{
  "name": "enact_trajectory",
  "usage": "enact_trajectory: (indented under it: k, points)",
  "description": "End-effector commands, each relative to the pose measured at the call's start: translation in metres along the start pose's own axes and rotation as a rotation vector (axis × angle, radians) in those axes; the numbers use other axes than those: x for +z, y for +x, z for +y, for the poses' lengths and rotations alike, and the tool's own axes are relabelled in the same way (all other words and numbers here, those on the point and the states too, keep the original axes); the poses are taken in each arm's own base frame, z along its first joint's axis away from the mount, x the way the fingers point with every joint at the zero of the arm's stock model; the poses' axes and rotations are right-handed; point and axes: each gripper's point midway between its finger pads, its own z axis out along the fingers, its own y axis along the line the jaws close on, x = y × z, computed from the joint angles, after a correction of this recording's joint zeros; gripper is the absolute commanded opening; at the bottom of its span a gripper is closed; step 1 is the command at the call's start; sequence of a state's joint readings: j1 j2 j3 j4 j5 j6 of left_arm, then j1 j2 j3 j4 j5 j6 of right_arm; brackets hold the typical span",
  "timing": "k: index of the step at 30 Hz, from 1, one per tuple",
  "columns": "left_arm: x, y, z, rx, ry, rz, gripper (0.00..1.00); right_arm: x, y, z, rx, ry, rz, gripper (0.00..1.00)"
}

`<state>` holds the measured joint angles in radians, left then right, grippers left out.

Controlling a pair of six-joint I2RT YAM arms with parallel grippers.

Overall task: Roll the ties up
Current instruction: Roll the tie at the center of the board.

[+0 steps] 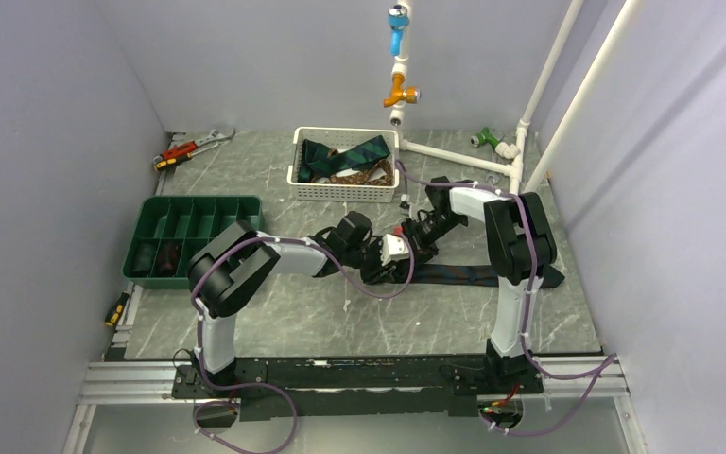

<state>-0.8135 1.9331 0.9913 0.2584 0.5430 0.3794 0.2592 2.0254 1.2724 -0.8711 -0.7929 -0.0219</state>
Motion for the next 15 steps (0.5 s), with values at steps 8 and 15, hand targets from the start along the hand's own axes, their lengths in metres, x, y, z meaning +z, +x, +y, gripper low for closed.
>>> enact_trajectory:
  k: [8,15]
  points:
    - [-0.019,0.067,-0.011,-0.124,-0.002,0.105,0.71,0.009,0.003,-0.069,-0.089,0.269,0.024,0.00]
    - [-0.024,0.023,-0.008,-0.021,0.043,-0.148,0.99,0.009,0.003,-0.097,-0.105,0.371,0.043,0.00]
